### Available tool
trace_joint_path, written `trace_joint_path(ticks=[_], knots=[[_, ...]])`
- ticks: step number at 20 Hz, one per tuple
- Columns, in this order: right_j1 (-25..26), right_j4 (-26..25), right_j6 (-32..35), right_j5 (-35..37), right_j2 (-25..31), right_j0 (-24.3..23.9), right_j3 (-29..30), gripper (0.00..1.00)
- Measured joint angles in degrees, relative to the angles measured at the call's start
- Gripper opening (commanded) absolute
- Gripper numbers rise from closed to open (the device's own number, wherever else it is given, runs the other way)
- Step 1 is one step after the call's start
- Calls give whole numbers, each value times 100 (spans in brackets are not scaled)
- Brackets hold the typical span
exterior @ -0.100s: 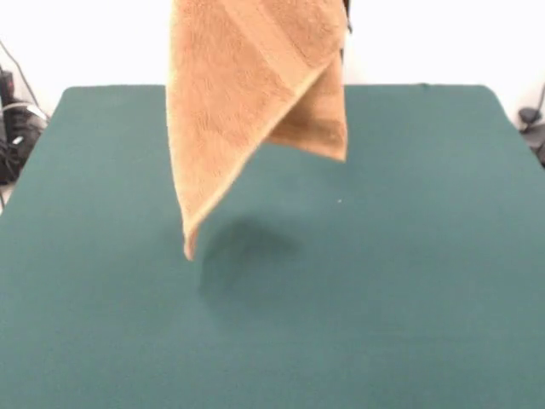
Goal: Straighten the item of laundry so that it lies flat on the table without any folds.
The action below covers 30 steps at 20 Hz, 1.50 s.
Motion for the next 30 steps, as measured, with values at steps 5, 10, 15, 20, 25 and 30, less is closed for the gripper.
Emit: trace_joint_path(ticks=[5,10,15,20,25,30], knots=[[0,187,0,-390,1,-14,16,100],[2,338,0,-558,1,-38,19,100],[1,444,0,-559,15,-135,19,100],[0,750,-10,-559,221,-594,19,100],[142,934,-388,-515,570,-1379,-185,100],[433,938,-1008,-58,747,-1848,-662,100]])
